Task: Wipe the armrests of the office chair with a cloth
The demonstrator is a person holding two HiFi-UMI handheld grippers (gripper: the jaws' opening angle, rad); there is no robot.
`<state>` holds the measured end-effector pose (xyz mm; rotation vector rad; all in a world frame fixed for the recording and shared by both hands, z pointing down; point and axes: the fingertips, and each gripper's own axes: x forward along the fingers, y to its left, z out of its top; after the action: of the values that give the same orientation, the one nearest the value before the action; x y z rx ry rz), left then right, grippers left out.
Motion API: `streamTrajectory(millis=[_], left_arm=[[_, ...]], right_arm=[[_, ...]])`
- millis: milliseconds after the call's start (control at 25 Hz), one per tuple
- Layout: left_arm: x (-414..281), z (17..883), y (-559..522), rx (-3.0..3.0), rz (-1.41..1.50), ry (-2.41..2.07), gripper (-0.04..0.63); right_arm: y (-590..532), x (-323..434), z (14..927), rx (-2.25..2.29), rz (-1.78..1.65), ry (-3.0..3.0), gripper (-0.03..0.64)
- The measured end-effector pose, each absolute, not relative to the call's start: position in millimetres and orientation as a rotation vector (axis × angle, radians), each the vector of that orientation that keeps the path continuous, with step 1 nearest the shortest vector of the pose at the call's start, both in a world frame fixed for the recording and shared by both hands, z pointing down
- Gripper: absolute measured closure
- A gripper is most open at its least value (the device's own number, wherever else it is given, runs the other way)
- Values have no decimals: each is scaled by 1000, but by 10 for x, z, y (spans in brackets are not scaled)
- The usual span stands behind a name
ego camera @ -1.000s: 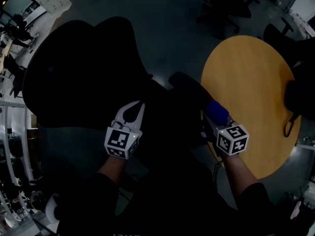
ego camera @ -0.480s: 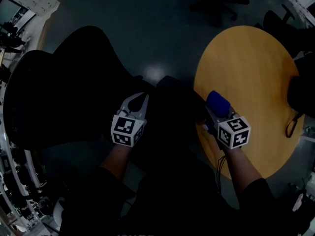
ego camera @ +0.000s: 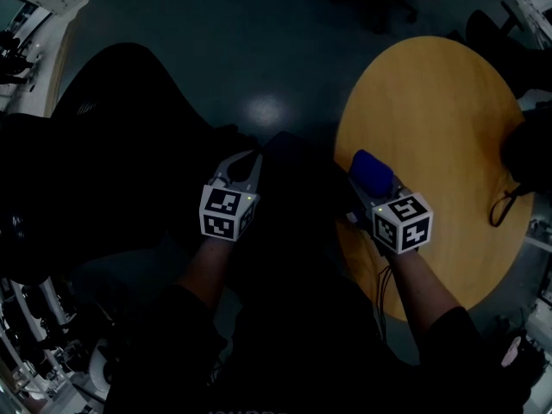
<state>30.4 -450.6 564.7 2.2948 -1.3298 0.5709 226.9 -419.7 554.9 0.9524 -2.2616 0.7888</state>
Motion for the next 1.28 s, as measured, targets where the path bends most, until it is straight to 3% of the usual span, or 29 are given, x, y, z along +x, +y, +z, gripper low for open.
streamTrajectory(millis=[440,1280], left_arm=[[246,5712,-4528,2250,522,-1394,584],[131,5673,-4507,2261,475,-1406,584]], right_arm=[[-4504,1896,5561,778,615,-2289,506],[-5101,294,5465,493,408,-2403,506]])
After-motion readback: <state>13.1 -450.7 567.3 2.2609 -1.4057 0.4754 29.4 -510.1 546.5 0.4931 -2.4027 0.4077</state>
